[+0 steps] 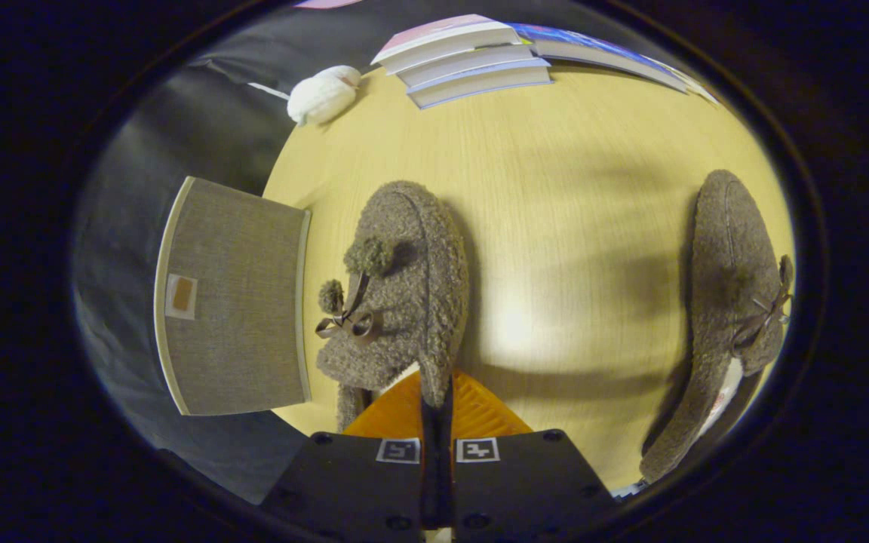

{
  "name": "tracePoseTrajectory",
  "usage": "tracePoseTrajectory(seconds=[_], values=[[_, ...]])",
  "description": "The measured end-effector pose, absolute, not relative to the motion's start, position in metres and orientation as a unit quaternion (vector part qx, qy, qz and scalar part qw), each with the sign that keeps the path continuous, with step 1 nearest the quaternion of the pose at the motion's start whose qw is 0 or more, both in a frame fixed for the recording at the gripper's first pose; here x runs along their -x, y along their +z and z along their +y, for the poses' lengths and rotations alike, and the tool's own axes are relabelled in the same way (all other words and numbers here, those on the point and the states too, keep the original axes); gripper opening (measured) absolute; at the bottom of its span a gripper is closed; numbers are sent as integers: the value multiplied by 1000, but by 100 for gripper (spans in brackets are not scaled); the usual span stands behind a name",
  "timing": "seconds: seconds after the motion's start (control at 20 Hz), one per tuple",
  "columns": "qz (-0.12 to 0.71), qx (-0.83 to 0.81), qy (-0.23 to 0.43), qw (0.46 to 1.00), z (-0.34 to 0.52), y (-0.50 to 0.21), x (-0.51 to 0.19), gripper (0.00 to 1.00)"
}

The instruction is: Open the storage box then place both shoes into the box .Put the left shoe in first, then the right shoe, with the right side of both shoes facing outward in a uniform manner.

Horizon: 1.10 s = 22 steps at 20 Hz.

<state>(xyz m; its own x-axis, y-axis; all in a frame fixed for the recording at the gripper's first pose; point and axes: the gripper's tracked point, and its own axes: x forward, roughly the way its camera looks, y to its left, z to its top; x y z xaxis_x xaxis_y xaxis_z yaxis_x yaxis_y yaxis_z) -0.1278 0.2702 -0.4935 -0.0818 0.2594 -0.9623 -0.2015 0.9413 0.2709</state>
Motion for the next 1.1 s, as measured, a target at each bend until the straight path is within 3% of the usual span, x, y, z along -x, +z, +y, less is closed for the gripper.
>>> tracePoseTrajectory(seconds=[0.3, 0.75, 1.1], values=[[716, -94, 204, 661, 300, -457, 131, 4], [681, -217, 287, 637, 394, -321, 112, 3], [674, -243, 302, 628, 486, -295, 111, 3]])
